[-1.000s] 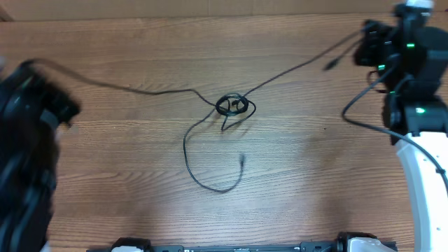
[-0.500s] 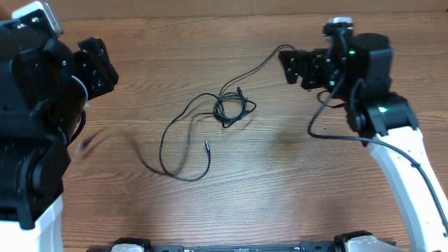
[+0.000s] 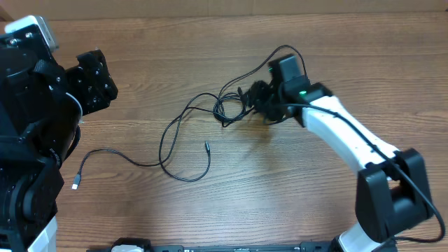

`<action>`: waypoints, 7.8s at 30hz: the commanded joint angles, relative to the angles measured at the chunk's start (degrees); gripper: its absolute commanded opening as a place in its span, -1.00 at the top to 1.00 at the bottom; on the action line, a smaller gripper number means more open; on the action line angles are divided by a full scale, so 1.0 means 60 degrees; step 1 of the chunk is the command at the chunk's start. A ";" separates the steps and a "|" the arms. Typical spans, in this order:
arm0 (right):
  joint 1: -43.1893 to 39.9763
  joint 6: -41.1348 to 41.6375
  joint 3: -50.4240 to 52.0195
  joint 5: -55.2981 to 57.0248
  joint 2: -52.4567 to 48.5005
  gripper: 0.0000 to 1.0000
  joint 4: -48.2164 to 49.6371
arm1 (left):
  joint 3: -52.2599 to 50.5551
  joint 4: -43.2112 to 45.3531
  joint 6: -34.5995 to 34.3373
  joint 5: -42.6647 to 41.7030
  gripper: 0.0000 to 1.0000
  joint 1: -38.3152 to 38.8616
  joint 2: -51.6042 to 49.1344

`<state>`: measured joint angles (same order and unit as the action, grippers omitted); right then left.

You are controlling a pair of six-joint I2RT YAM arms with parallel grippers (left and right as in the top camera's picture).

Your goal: Untangle cables

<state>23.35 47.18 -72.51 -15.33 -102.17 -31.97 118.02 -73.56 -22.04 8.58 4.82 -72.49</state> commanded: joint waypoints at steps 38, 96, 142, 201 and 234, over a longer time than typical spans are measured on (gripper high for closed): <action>0.1796 -0.2656 -0.0568 -0.3712 0.3905 0.92 0.3931 | 0.0087 -0.1865 0.0470 0.0390 -0.71 -0.0051 -0.0681; -0.0244 -0.3956 -0.2998 -0.6499 0.7078 0.92 0.0973 | 0.0033 0.1599 0.8462 -1.1934 -0.72 0.3395 -0.4652; -0.3581 -0.4867 -0.2987 -0.2579 0.6492 0.92 -0.2350 | 0.0040 -0.2597 0.6346 -0.9417 0.92 -0.2561 -0.1931; 0.1027 -0.2812 -0.2860 0.4794 0.2736 -1.00 -0.4896 | 0.0036 -0.2841 0.7595 -0.8808 0.92 -0.1424 -0.1523; -0.0364 -0.0616 0.3279 0.4932 0.2648 -0.31 -0.0958 | 0.0036 -0.3417 0.7603 -0.8528 0.91 -0.1424 -0.1523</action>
<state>21.76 43.29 -53.60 13.06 -87.05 -38.46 117.99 -93.62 23.97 -42.78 -4.10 -81.89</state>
